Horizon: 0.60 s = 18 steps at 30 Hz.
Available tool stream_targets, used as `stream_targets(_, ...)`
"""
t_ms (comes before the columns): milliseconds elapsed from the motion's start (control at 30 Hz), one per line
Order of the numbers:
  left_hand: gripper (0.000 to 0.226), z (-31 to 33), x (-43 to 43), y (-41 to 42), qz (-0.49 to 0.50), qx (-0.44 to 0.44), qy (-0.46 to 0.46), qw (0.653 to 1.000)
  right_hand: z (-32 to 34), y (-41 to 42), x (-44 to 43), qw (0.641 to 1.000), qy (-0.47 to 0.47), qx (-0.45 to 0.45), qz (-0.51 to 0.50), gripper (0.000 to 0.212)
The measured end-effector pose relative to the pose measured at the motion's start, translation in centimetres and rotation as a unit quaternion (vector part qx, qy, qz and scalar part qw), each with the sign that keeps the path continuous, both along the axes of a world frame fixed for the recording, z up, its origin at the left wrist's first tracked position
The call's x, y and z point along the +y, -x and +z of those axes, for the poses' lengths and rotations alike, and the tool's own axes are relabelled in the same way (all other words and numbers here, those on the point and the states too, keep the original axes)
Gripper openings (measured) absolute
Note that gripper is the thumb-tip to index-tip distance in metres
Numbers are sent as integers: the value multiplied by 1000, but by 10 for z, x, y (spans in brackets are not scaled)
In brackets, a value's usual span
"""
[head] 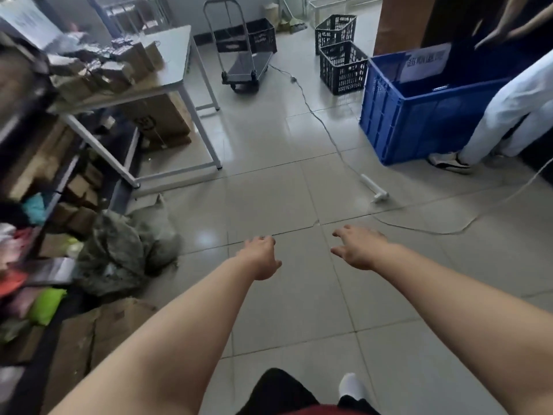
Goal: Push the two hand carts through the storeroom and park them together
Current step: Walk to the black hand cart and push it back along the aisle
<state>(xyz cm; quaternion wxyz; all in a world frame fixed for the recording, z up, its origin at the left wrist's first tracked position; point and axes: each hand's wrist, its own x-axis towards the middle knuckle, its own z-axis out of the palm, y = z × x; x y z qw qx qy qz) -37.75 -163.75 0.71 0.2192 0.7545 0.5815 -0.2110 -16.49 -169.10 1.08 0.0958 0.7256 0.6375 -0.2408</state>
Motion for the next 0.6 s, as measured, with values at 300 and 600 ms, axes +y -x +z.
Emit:
stream_targets(300,63,-8,166,20,44,-2,0,999,-13,23,187,998,18,1,55,53)
stream_targets(600,60,18,386,60,1,0,-12,1000,10,63,404,1000,-15,0,13,53)
